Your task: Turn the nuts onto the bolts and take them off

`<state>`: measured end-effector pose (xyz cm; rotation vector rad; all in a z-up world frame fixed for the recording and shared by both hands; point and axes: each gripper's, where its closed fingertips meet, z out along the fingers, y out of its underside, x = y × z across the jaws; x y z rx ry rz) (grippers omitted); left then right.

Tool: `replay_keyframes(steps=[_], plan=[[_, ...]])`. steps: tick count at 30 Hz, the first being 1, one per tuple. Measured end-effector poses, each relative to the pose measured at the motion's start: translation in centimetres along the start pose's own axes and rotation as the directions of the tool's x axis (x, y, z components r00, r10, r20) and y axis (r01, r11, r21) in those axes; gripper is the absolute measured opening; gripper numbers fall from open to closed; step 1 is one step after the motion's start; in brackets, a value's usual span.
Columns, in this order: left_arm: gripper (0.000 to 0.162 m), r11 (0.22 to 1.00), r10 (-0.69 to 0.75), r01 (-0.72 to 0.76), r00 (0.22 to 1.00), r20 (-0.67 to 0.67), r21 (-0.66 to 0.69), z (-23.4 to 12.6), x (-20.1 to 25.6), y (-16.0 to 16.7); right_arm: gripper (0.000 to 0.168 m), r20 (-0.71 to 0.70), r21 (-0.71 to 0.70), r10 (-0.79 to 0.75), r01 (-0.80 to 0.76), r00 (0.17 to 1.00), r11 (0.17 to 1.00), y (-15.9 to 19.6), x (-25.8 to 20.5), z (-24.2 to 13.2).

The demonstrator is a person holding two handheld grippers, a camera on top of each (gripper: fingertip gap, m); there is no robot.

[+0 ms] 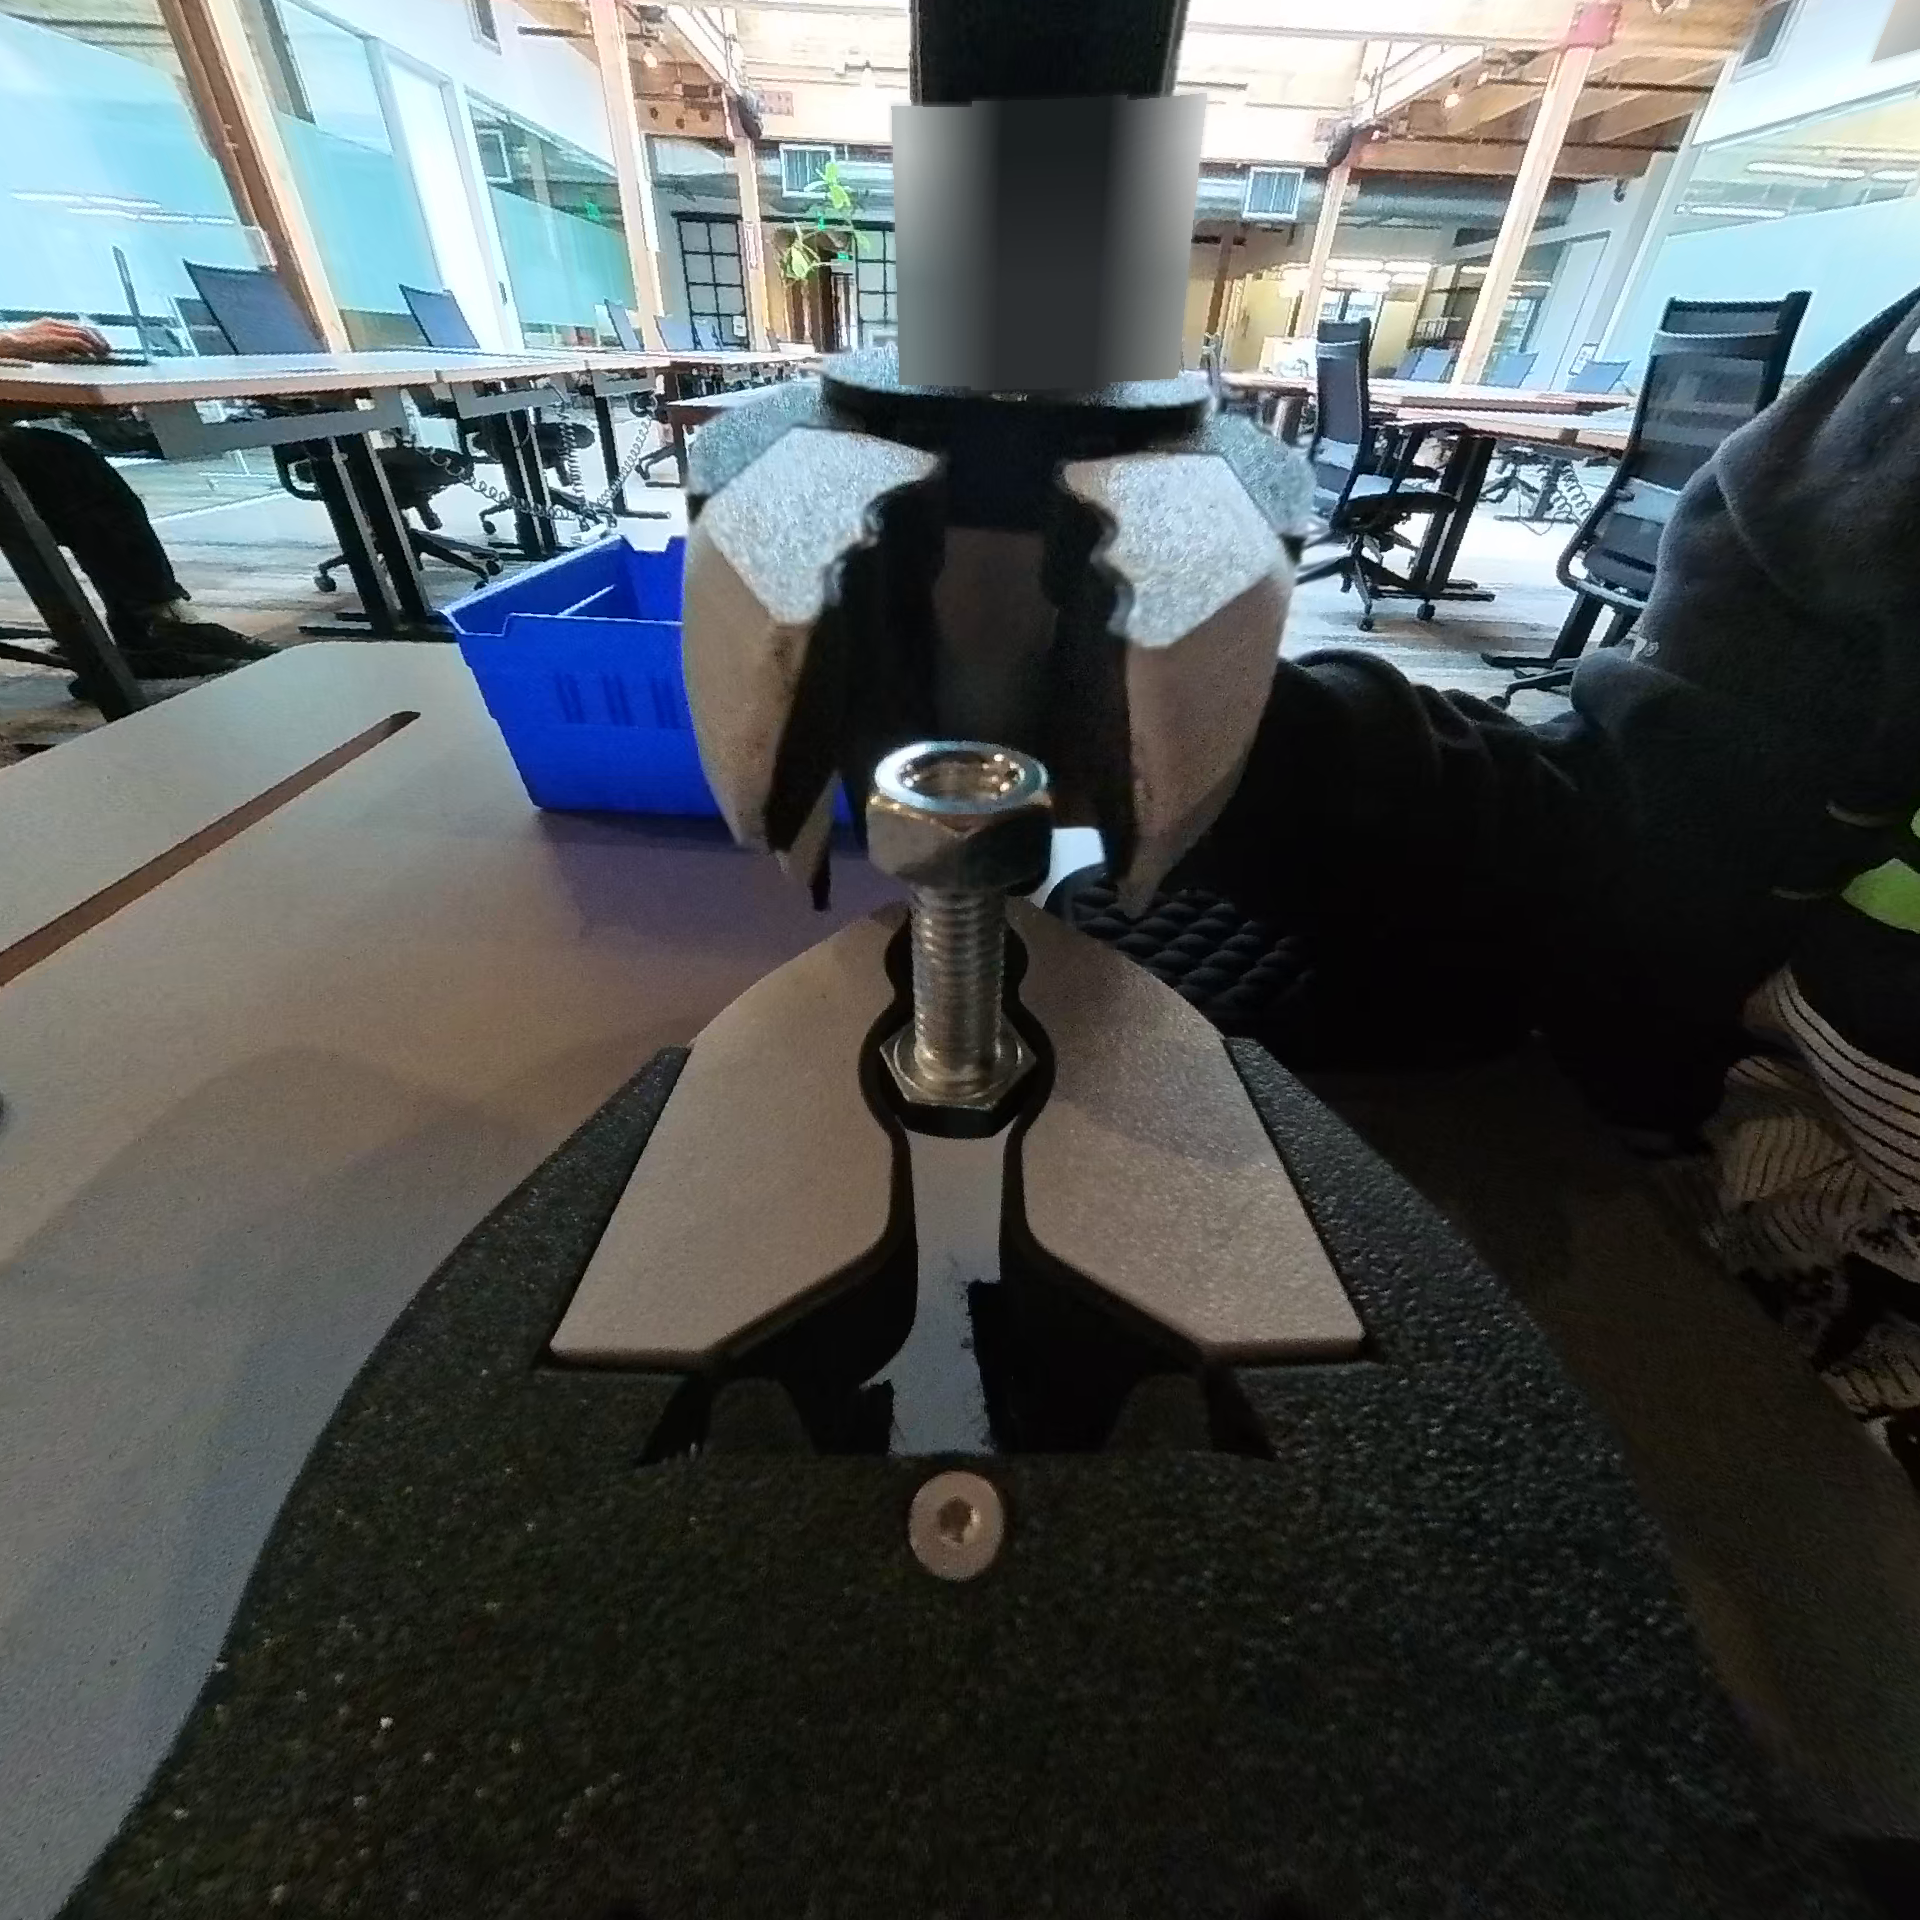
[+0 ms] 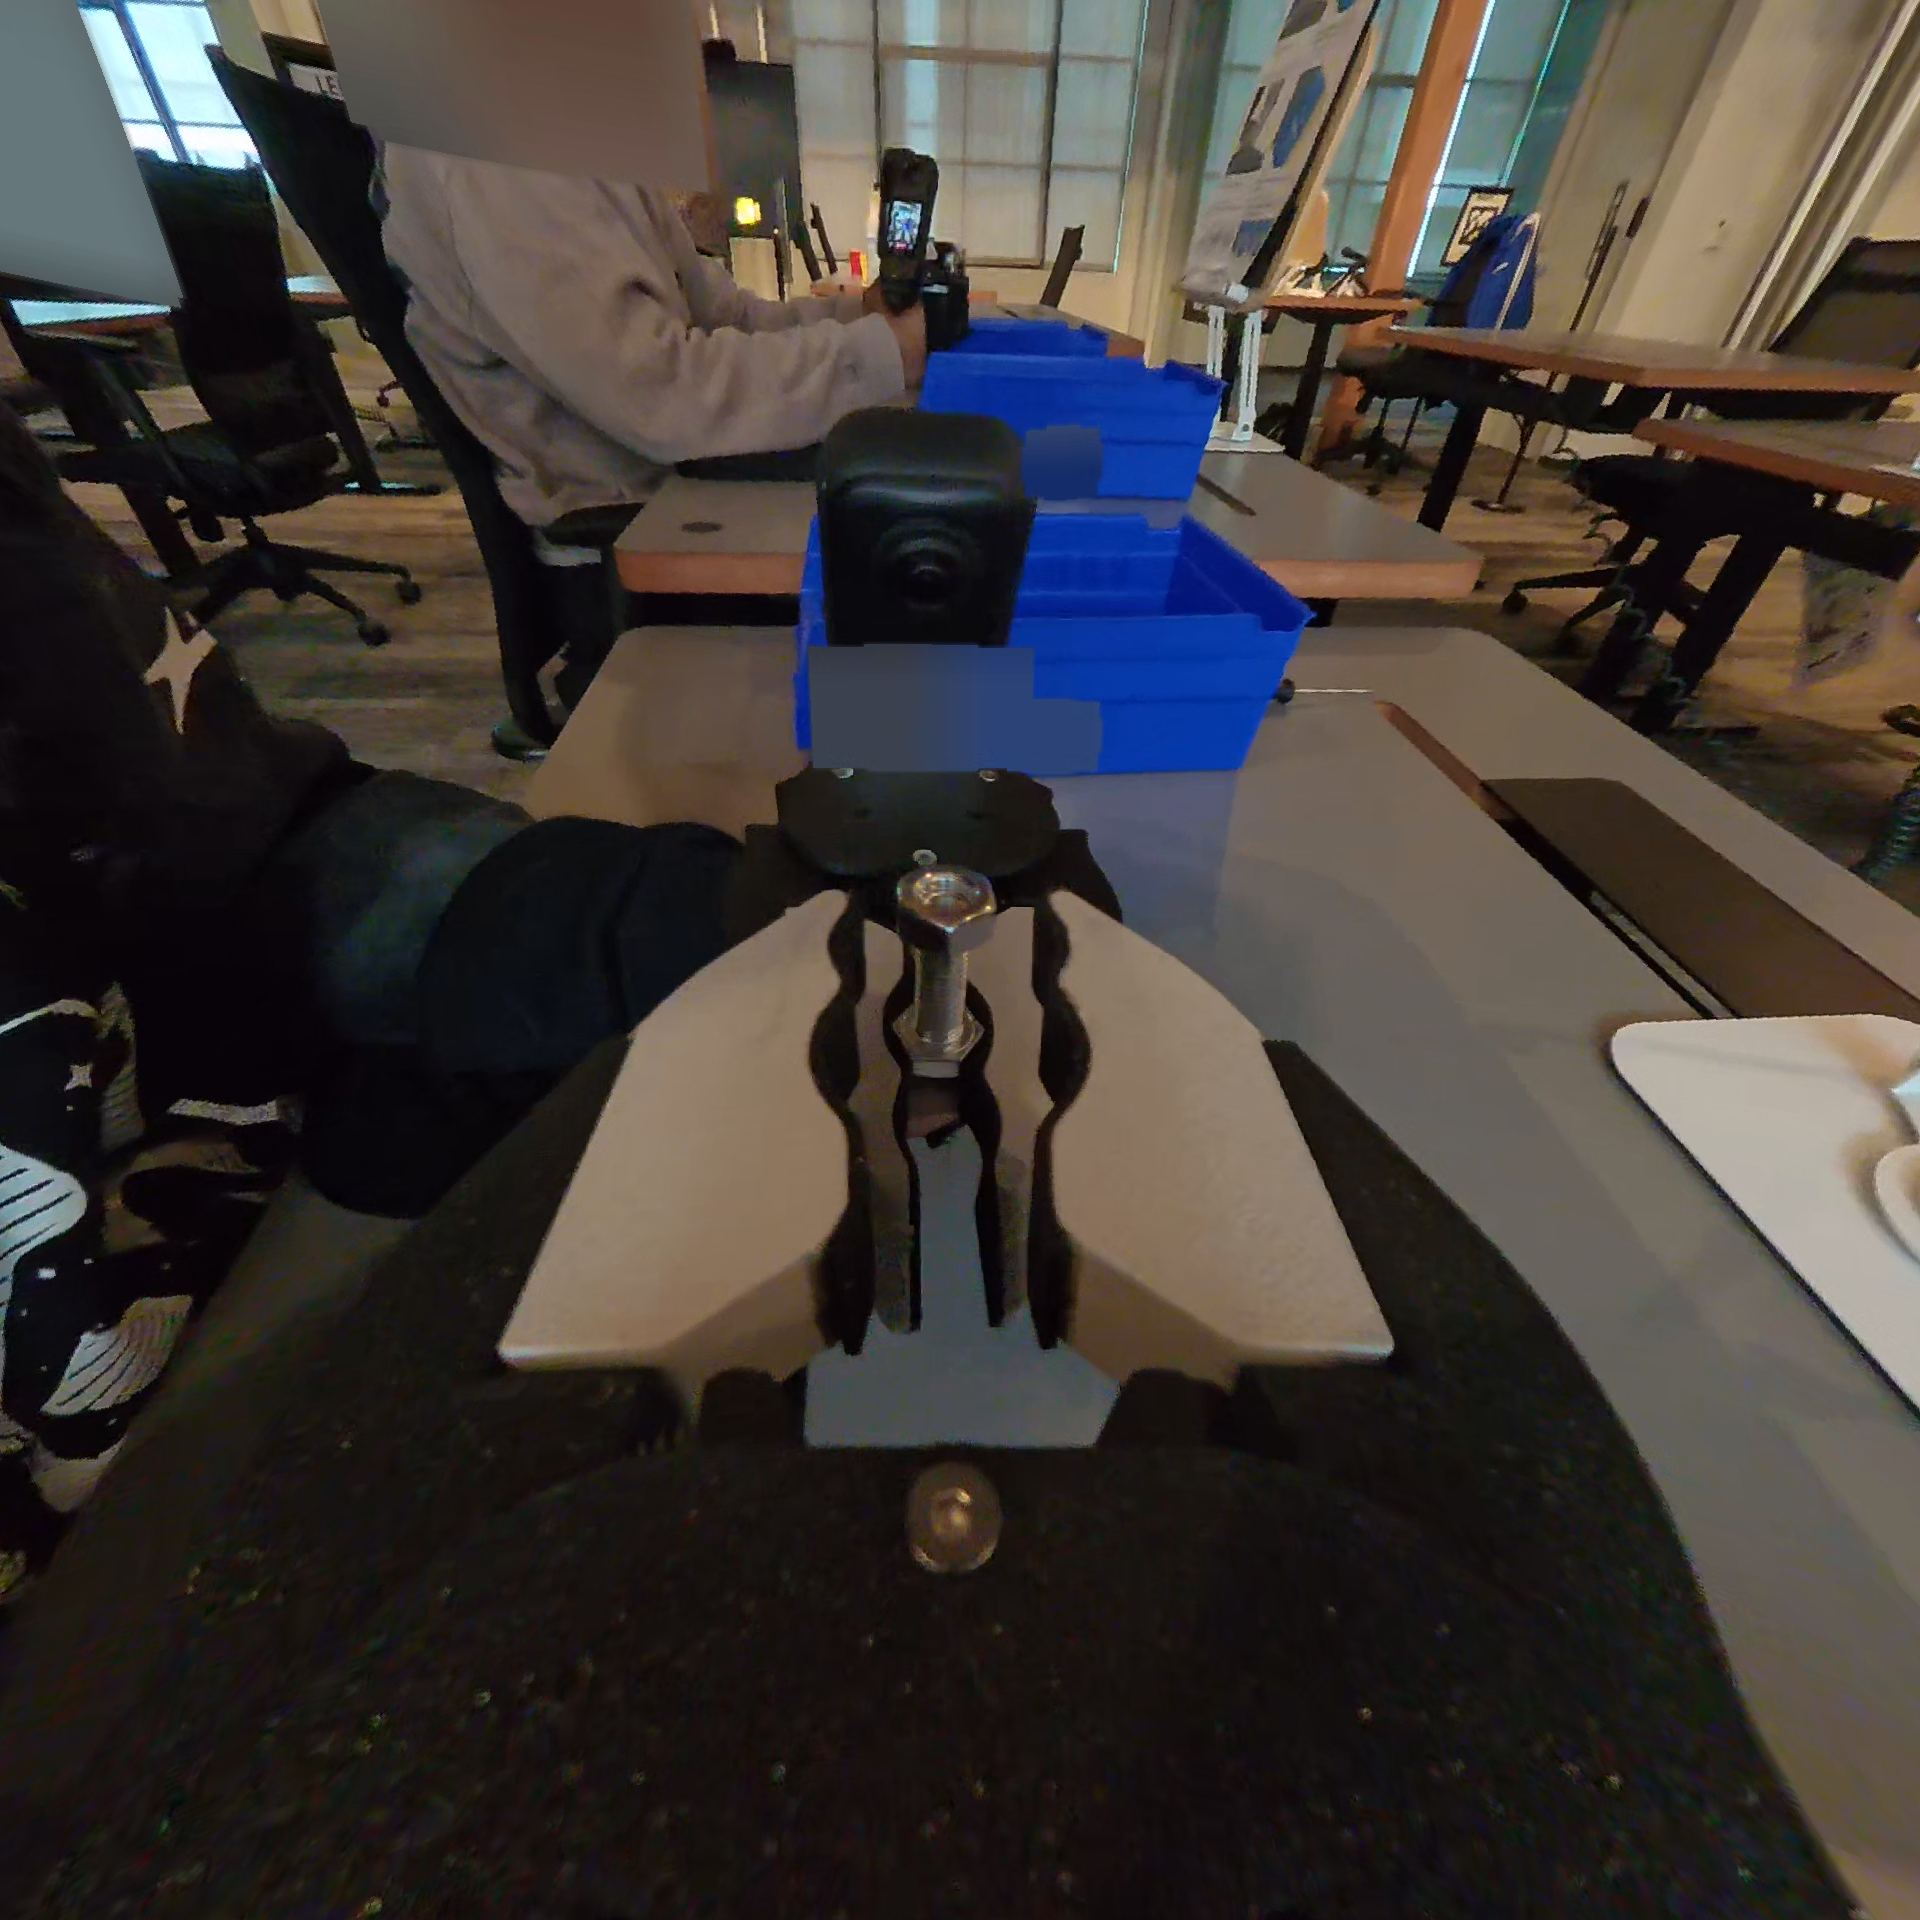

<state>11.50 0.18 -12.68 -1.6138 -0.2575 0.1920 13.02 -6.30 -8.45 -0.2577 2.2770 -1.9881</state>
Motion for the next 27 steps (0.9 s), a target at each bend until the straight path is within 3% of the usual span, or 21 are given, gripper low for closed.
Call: replay_keyframes(steps=[4, 6, 9, 13, 19, 23, 27], plan=[[0.013, 1.0, -0.003, 0.003, 1.0, -0.001, 0.006, -0.1, 0.0, -0.1, 0.014, -0.025, 0.002, 0.012, -0.012, 1.0, 1.0, 0.2, 1.0, -1.4], [0.013, 1.0, -0.003, 0.003, 1.0, 0.001, 0.005, -0.1, 0.0, -0.1, 0.015, -0.042, 0.016, 0.012, -0.012, 0.999, 1.0, 0.0, 1.5, -2.5], [0.013, 1.0, -0.006, 0.006, 1.0, -0.001, 0.011, -0.1, 0.0, -0.1, 0.027, -0.006, -0.034, -0.012, 0.012, 1.0, 0.999, 0.2, 1.2, -3.1], [0.013, 1.0, -0.009, 0.009, 1.0, -0.002, 0.017, -0.2, -0.1, -0.2, 0.042, 0.089, -0.272, -0.12, 0.14, 0.989, 0.952, 0.4, 0.4, -2.7], [0.012, 1.0, -0.01, 0.011, 1.0, -0.008, 0.016, 0.2, 0.0, -0.2, 0.05, 0.343, -0.558, -0.29, 0.442, 0.894, 0.702, -2.2, 0.3, -1.9], [0.012, 1.0, -0.011, 0.011, 1.0, -0.003, 0.019, 0.2, 0.0, -0.4, 0.045, 0.508, -0.648, -0.255, 0.56, 0.823, 0.516, -2.5, 0.0, -0.9], [0.012, 1.0, -0.011, 0.011, 1.0, -0.001, 0.021, 0.0, -0.1, -0.5, 0.044, 0.589, -0.701, -0.191, 0.613, 0.786, 0.364, -1.1, 0.0, -0.3]])
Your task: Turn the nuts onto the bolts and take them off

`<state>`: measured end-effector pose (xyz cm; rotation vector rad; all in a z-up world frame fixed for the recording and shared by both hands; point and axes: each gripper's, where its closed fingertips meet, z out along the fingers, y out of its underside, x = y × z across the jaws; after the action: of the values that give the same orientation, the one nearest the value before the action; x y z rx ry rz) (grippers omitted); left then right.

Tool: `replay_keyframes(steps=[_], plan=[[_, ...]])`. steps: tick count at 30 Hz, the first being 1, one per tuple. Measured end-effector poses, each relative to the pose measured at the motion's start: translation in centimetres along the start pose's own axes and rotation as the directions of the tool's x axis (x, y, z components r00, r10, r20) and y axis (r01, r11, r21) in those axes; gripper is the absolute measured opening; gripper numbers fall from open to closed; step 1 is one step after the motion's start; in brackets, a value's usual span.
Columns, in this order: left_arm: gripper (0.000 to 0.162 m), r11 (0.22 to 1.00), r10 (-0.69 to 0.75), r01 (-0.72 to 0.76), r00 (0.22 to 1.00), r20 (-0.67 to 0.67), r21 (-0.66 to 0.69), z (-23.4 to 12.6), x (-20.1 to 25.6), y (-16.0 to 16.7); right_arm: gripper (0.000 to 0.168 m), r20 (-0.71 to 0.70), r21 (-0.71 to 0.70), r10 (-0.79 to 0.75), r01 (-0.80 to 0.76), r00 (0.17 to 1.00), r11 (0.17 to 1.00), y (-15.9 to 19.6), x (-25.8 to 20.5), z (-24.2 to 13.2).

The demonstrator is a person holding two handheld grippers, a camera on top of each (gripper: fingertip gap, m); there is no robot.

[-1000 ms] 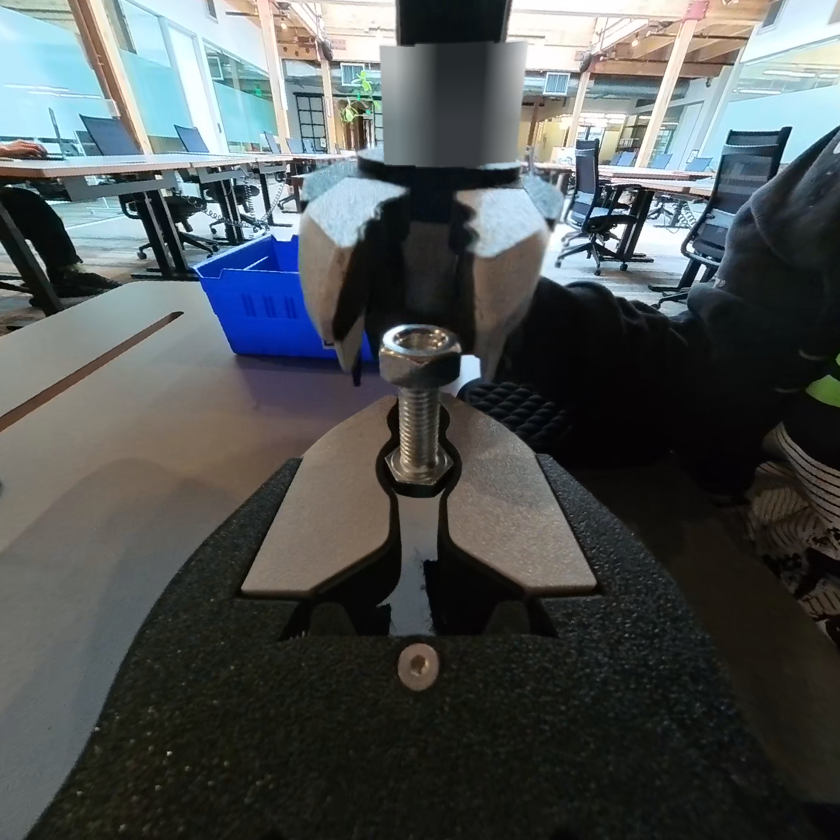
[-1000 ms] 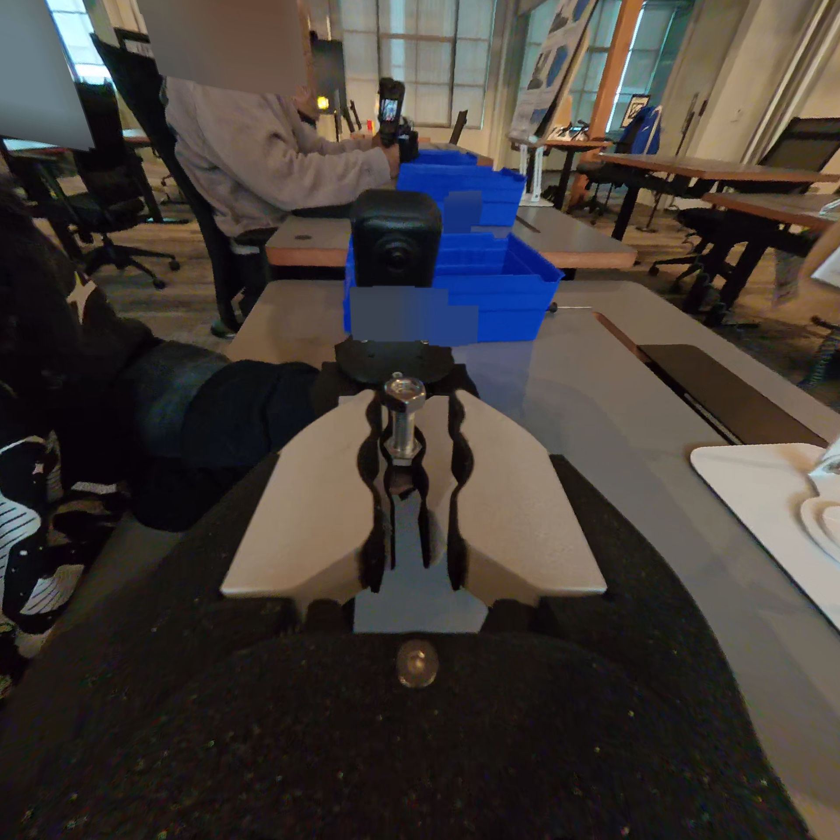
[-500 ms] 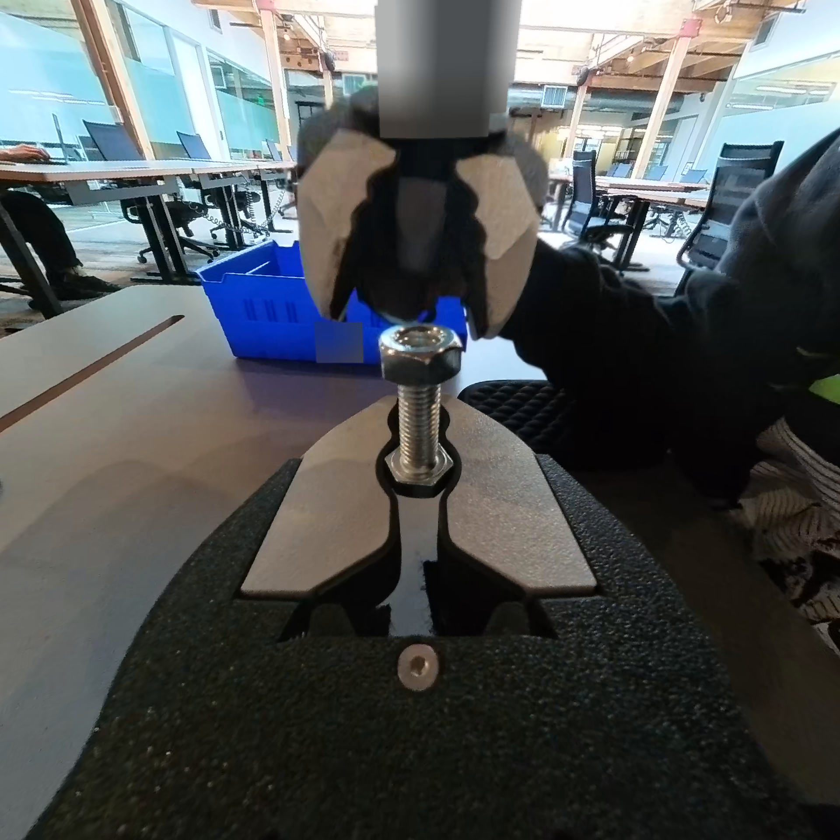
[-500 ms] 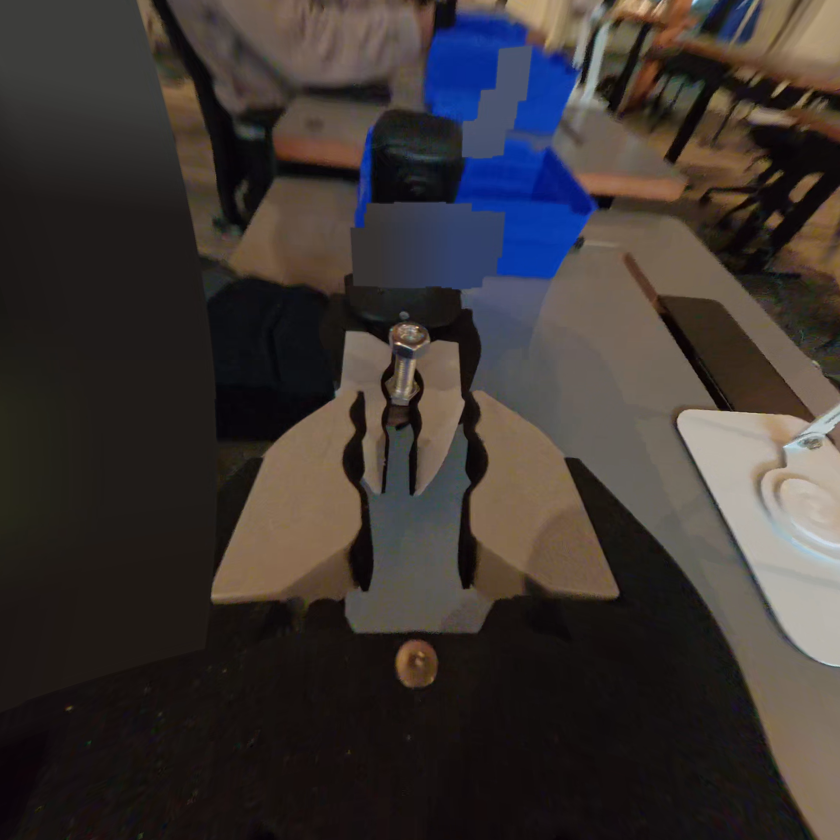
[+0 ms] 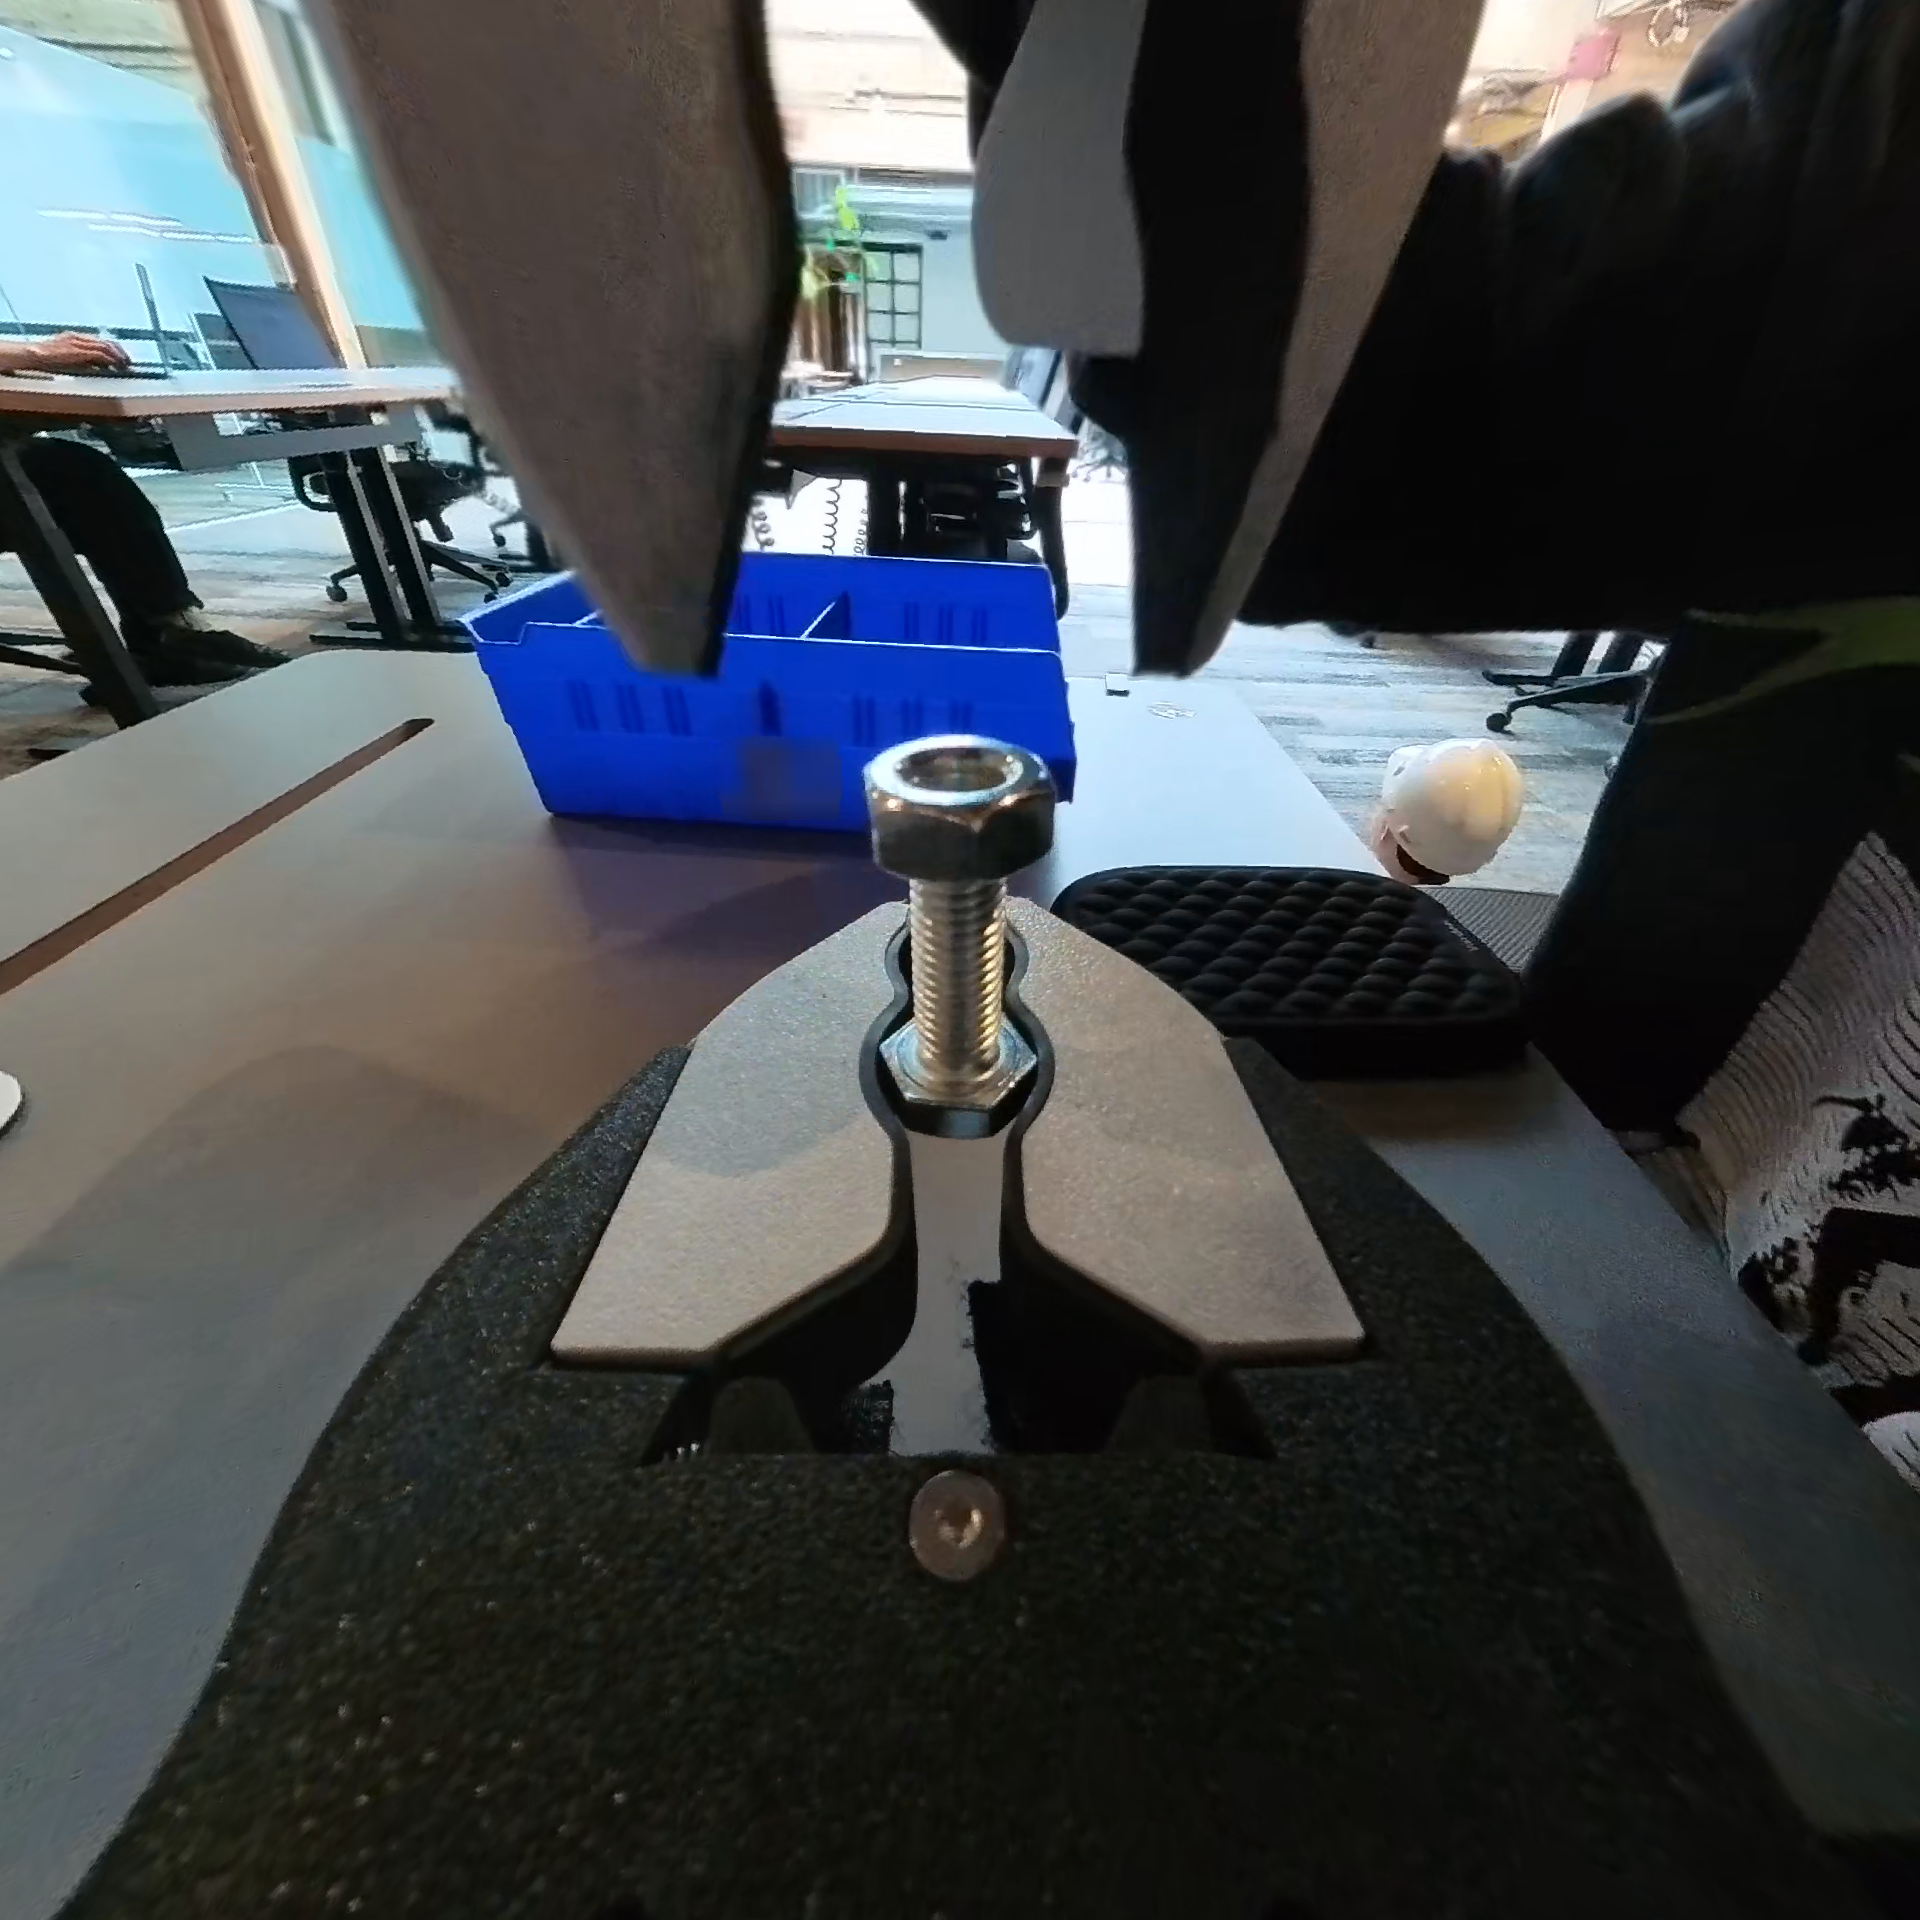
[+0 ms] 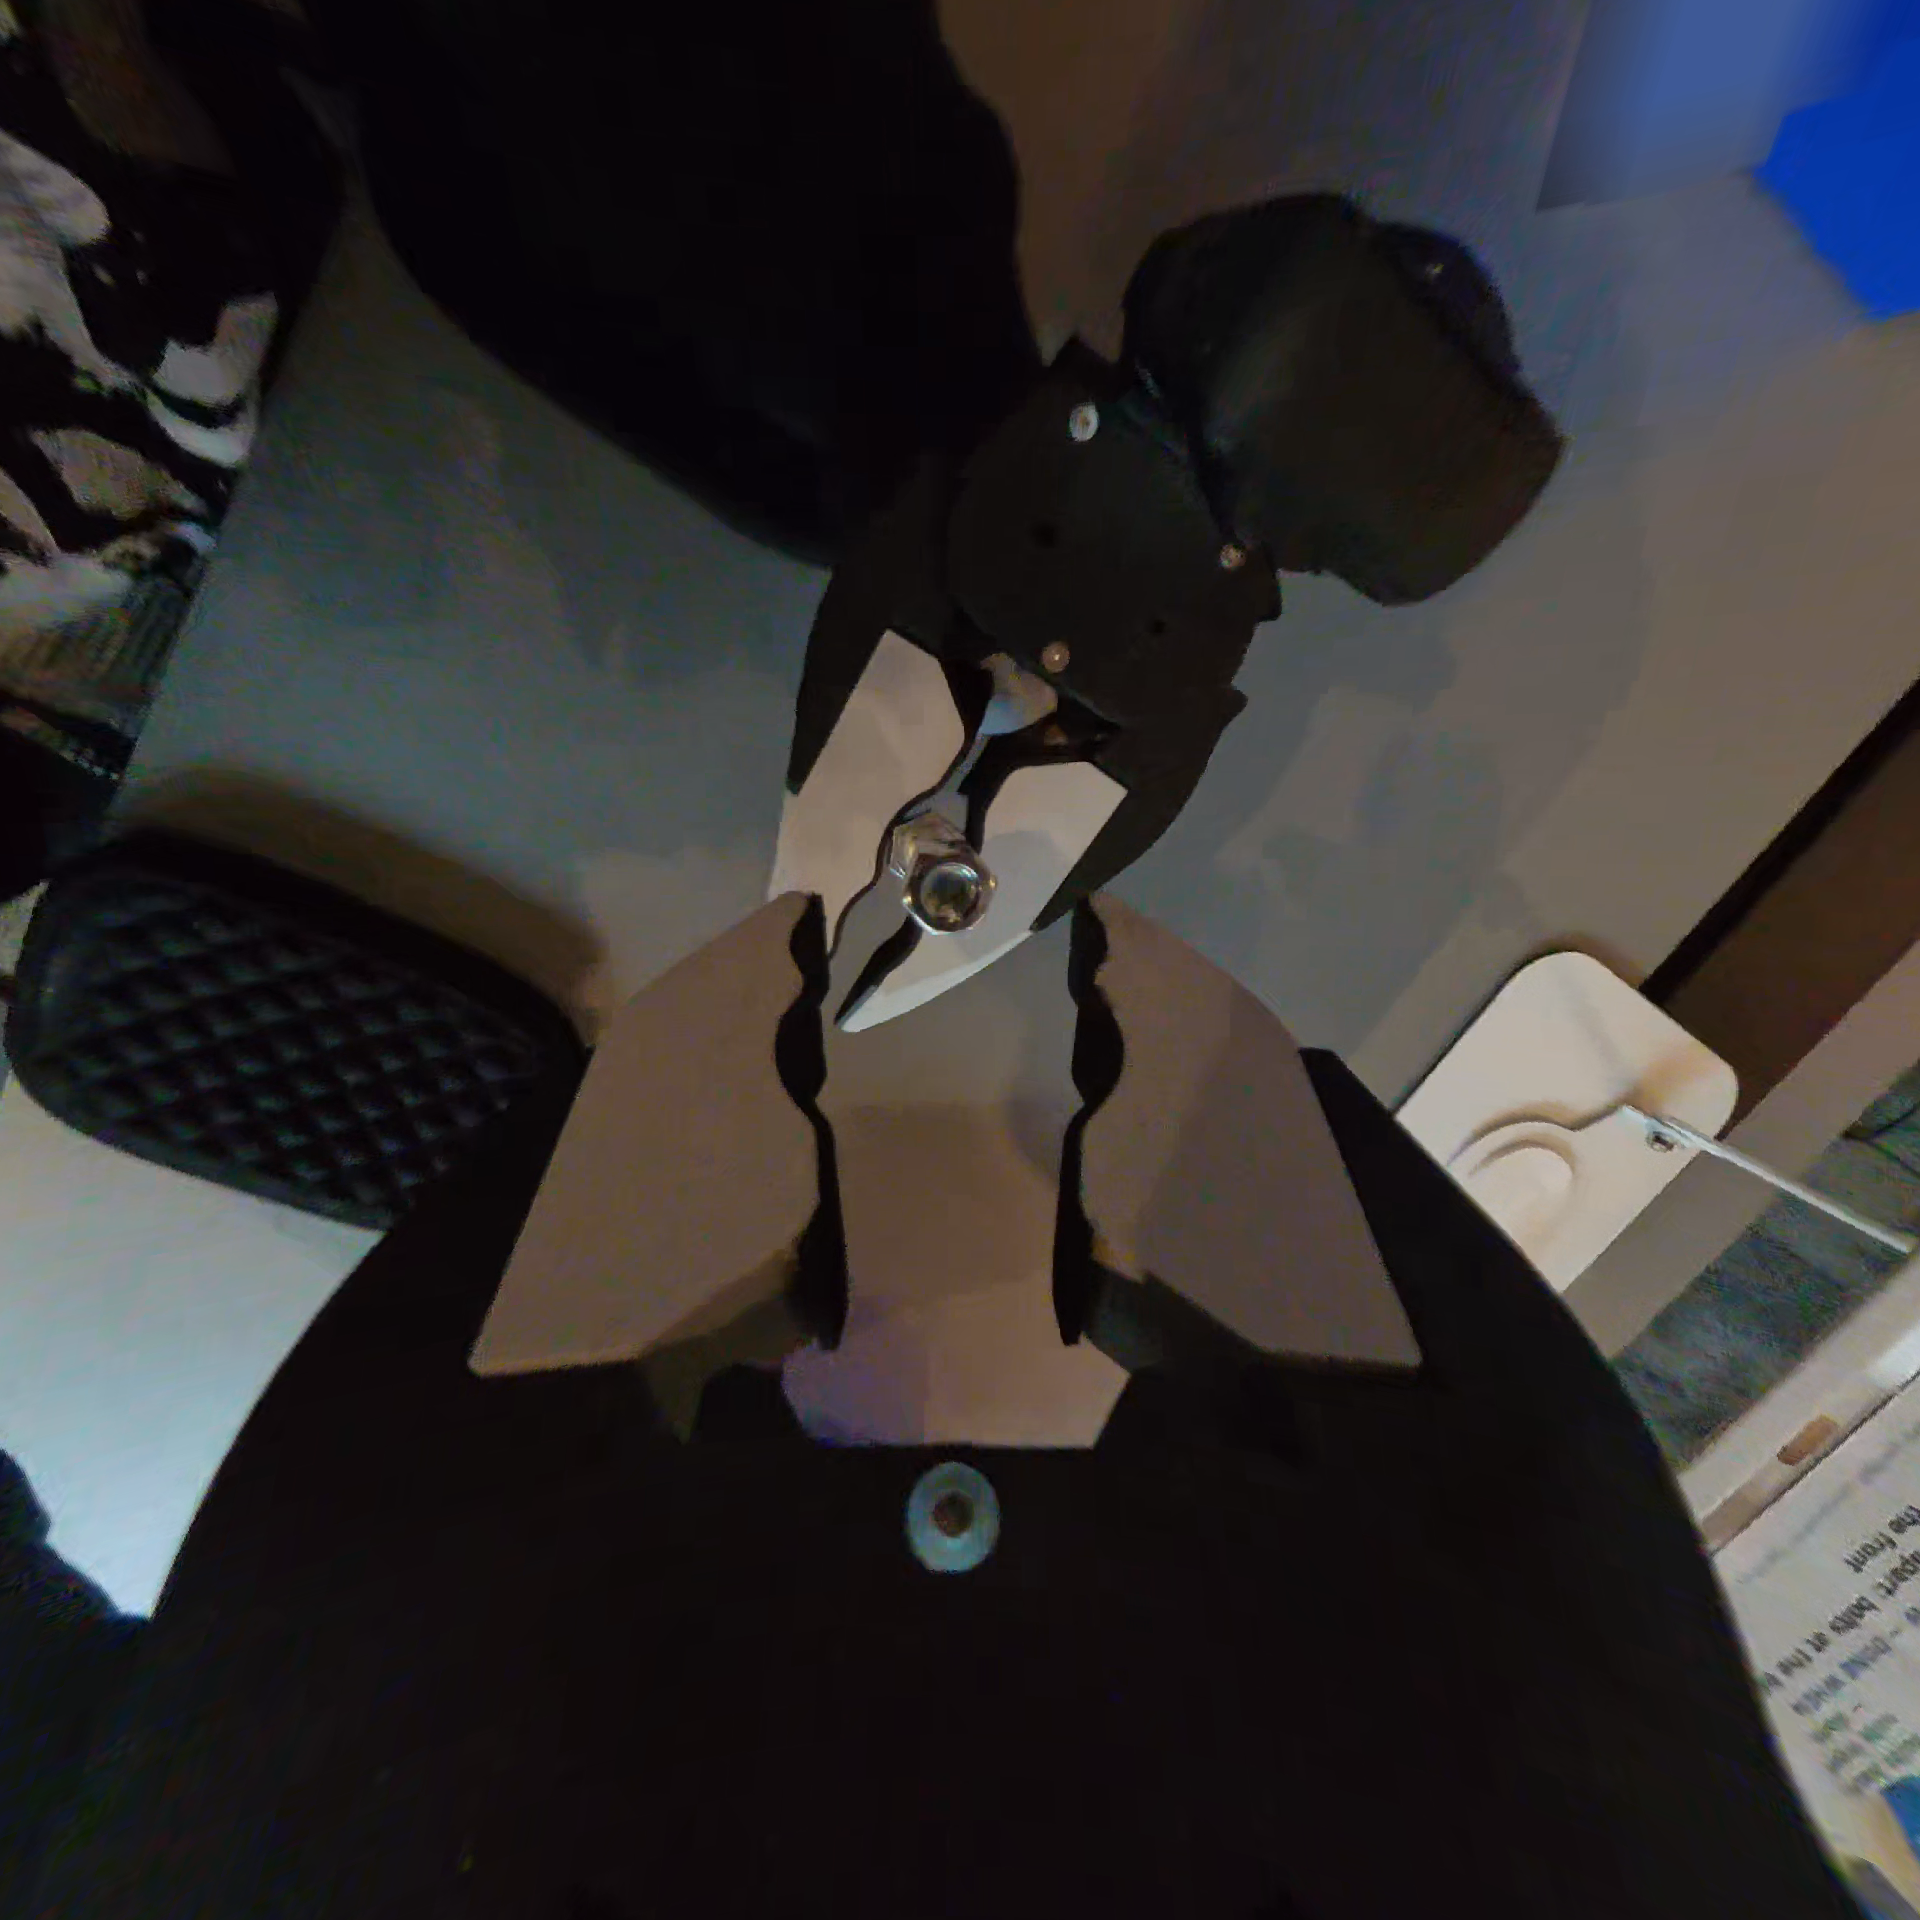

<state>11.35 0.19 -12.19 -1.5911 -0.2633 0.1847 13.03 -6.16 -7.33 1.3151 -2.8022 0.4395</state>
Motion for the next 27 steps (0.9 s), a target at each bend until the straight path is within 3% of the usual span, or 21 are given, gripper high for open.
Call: replay_keyframes(steps=[11, 19, 27], plan=[[0.012, 1.0, 0.005, -0.005, 1.0, -0.006, -0.001, -0.3, 0.0, 0.0, 0.019, 0.11, -0.088, -0.05, 0.06, 0.993, 0.994, 0.2, -0.3, 1.6], [0.012, 1.0, -0.002, 0.003, 0.999, -0.044, 0.01, -0.4, 0.4, 0.0, 0.019, 0.121, -0.1, -0.15, 0.162, 0.981, 0.982, 0.1, -0.6, 1.5], [0.012, 0.999, -0.034, 0.04, 0.965, -0.262, 0.019, -0.8, 3.3, -0.2, 0.019, 0.147, -0.09, -0.372, 0.387, 0.917, 0.918, -0.7, -2.0, 1.5]])
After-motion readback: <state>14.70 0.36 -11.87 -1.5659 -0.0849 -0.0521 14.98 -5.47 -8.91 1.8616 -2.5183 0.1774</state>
